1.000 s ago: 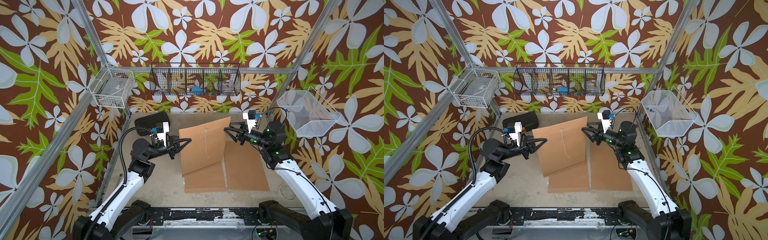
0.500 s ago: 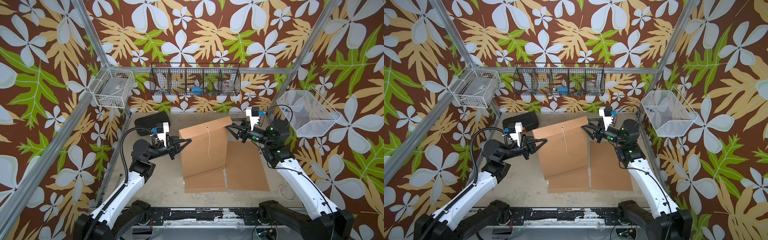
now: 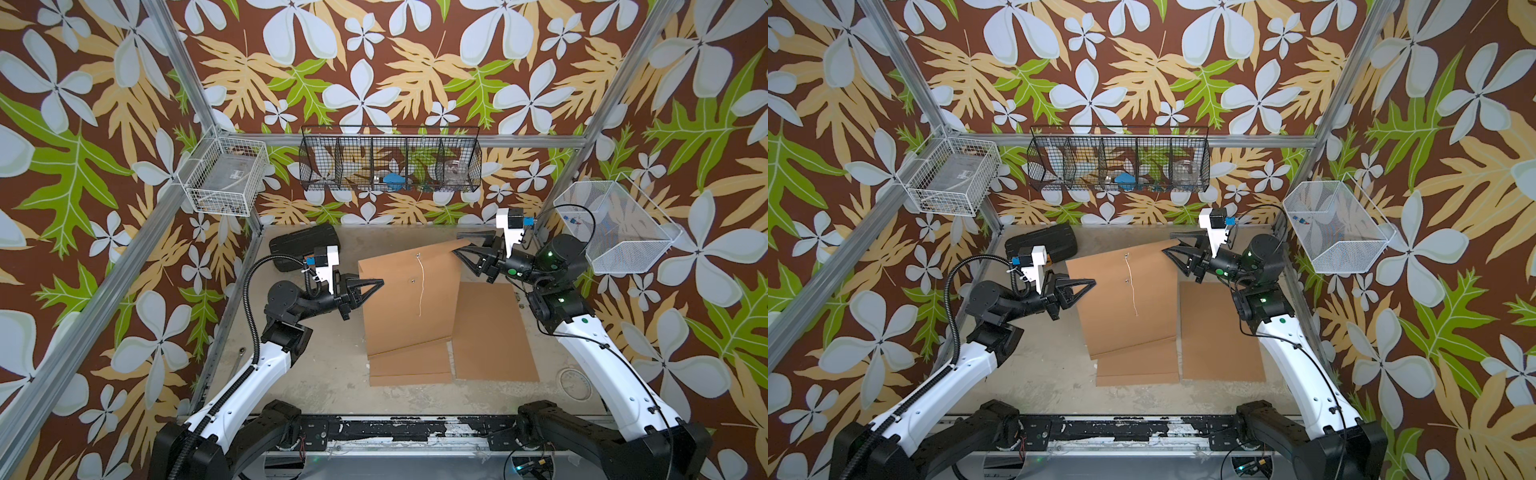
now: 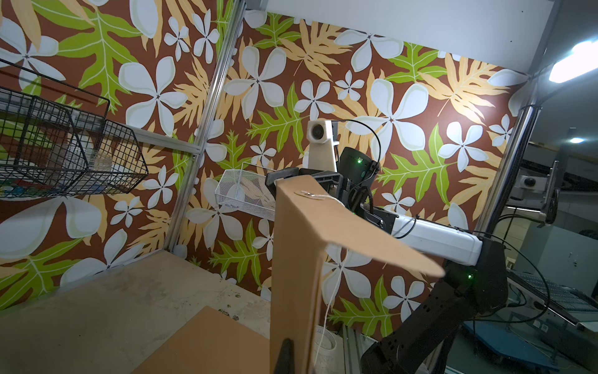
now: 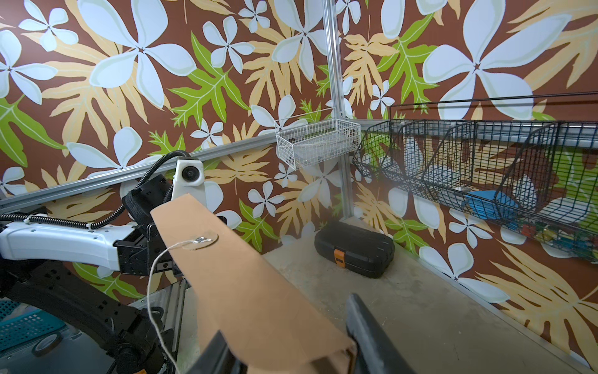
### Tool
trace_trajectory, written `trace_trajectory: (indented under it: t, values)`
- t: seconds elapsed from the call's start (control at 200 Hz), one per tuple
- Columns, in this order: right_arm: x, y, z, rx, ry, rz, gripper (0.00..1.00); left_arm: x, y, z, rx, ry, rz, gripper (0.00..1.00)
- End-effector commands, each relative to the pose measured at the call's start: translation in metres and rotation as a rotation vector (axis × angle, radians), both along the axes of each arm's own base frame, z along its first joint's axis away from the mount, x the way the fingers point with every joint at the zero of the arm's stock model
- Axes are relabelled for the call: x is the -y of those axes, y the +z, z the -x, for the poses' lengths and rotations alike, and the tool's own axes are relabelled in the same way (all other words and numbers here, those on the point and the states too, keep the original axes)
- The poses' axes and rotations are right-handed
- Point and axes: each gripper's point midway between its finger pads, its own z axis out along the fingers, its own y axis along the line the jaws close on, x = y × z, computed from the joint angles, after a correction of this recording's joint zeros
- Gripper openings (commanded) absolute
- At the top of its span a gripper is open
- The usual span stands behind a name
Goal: Open the file bag
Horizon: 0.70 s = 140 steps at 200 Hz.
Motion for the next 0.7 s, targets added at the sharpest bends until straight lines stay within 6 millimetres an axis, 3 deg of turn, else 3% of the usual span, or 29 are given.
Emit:
trace_trajectory:
  t: [0.0, 0.155, 0.285, 0.505, 0.696]
  values:
    - [-0.002, 0.008, 0.006, 0.035, 0.033, -0.003, 0.45, 0.0, 0.007, 0.005, 0.043, -0.02, 0.013, 0.0]
    - [-0.003, 0.01, 0.01, 0.042, 0.051, -0.001, 0.38, 0.0, 0.005, 0.004, 0.04, -0.018, 0.008, 0.0]
    - [-0.003, 0.011, 0.012, 0.045, 0.054, 0.001, 0.25, 0.0, 0.001, -0.001, 0.032, 0.001, -0.001, 0.0]
    - [-0.003, 0.014, 0.016, 0.054, 0.055, 0.006, 0.14, -0.001, -0.011, -0.015, 0.007, 0.072, -0.043, 0.0]
    - [-0.003, 0.011, 0.018, 0.05, 0.063, 0.011, 0.04, -0.003, -0.009, -0.018, 0.012, 0.101, -0.035, 0.0]
